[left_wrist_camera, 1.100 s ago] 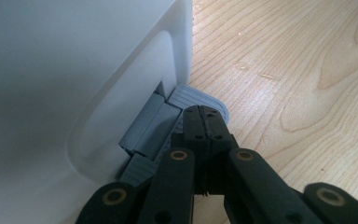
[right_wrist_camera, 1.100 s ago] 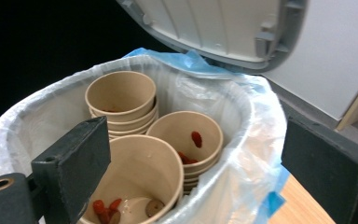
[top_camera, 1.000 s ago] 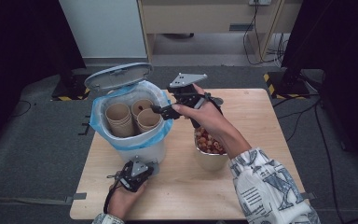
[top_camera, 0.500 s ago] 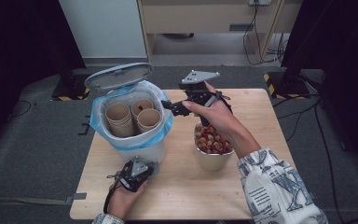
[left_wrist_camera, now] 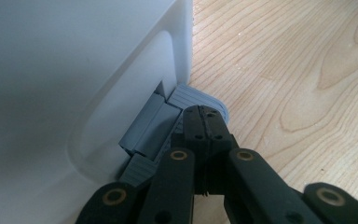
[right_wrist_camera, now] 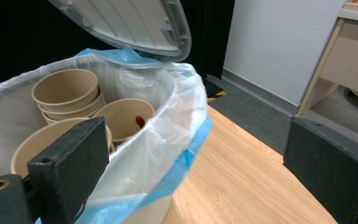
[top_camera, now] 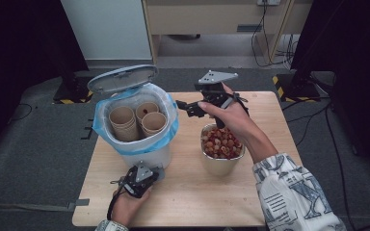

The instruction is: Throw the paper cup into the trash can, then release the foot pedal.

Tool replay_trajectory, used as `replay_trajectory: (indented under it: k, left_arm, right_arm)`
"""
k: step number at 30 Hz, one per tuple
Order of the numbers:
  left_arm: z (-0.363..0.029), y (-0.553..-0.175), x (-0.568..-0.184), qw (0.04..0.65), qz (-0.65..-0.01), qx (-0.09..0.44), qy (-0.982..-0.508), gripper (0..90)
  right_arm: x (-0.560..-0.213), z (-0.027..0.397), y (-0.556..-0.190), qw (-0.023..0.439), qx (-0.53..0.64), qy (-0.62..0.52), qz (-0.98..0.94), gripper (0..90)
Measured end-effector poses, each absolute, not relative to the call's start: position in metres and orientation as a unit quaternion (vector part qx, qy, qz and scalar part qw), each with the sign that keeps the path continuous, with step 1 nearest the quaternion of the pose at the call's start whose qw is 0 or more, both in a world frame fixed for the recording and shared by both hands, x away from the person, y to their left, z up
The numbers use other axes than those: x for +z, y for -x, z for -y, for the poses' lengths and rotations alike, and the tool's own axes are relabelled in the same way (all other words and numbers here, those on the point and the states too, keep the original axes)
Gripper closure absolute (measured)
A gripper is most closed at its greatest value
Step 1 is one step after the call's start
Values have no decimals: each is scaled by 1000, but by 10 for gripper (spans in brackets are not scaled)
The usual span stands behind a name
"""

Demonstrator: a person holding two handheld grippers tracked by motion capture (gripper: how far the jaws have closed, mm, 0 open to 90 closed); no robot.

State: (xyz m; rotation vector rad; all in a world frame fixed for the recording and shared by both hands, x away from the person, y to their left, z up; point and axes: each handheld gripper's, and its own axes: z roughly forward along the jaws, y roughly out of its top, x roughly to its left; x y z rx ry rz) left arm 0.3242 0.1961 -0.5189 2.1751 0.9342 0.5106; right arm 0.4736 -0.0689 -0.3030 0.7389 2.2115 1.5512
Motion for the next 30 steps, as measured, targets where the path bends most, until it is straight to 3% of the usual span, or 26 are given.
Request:
replay_trajectory:
  k: [11,21,27,30]
  left_arm:
    - [-197,-324,-518,356,-366,192,-838,886]
    - [-212,-305,-501,390,-400,191,-807,593]
    - [-228,-302,-498,406,-426,177,-789,488]
    - [-230,-303,-499,408,-430,167,-788,480]
  right_arm:
    - [-304,108,-478,191,538,-291,-767,68]
    - [-311,167,-484,218,523,-344,-749,68]
    - [-319,188,-487,226,513,-366,-743,68]
    - [-321,195,-488,229,509,-372,-742,68]
